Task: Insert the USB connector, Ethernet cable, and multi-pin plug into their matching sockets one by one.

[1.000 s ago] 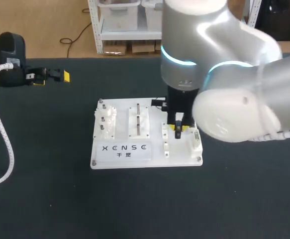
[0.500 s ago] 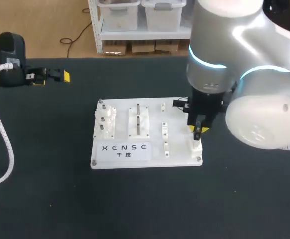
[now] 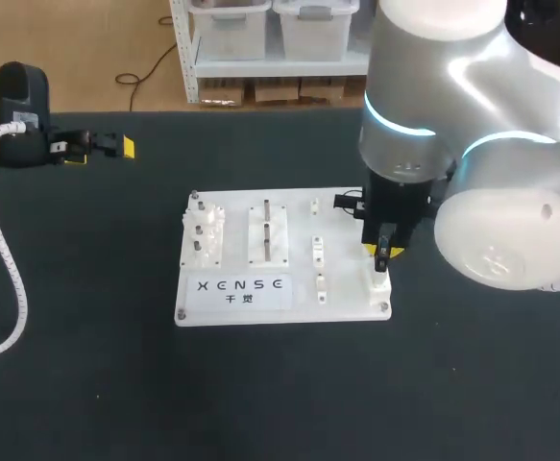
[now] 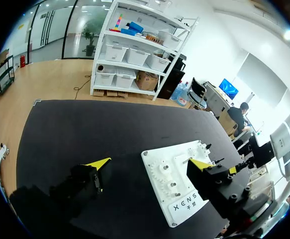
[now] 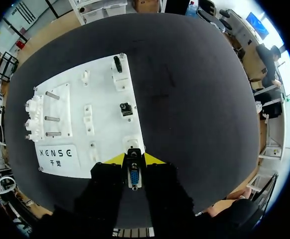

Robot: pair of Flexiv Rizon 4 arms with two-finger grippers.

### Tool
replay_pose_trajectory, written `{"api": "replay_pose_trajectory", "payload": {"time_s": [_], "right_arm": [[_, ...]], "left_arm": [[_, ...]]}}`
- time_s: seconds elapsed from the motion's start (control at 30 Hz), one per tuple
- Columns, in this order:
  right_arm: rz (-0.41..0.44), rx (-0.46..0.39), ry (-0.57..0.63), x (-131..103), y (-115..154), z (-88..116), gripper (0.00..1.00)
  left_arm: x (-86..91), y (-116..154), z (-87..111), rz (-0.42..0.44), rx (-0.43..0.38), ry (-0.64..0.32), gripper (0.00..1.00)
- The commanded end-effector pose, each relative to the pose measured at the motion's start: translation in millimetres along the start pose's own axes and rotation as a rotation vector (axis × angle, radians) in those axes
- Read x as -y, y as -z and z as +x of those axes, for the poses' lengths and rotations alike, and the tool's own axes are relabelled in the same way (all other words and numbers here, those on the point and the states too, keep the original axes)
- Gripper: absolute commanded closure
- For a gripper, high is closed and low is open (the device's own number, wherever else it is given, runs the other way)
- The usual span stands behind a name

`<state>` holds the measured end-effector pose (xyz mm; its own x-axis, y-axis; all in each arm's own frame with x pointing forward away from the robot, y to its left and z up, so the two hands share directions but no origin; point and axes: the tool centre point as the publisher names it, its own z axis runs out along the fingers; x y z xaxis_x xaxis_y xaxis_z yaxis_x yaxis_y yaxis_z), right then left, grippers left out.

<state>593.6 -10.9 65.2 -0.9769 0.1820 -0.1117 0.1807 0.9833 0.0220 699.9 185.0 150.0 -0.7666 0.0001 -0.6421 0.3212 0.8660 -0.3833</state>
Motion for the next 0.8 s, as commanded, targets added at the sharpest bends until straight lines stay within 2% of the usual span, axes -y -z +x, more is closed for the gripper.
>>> {"api": "replay_pose_trajectory", "payload": {"time_s": [0.03,0.8], "right_arm": [[0.008,-0.002,-0.002,-2.4,-1.7,-2.0,1.00],[0.018,-0.003,-0.009,-3.5,-4.4,-7.5,1.00]], "left_arm": [[0.0,0.0,0.0,0.000,0.000,0.000,0.00],[0.0,0.0,0.0,0.000,0.000,0.000,0.00]]}}
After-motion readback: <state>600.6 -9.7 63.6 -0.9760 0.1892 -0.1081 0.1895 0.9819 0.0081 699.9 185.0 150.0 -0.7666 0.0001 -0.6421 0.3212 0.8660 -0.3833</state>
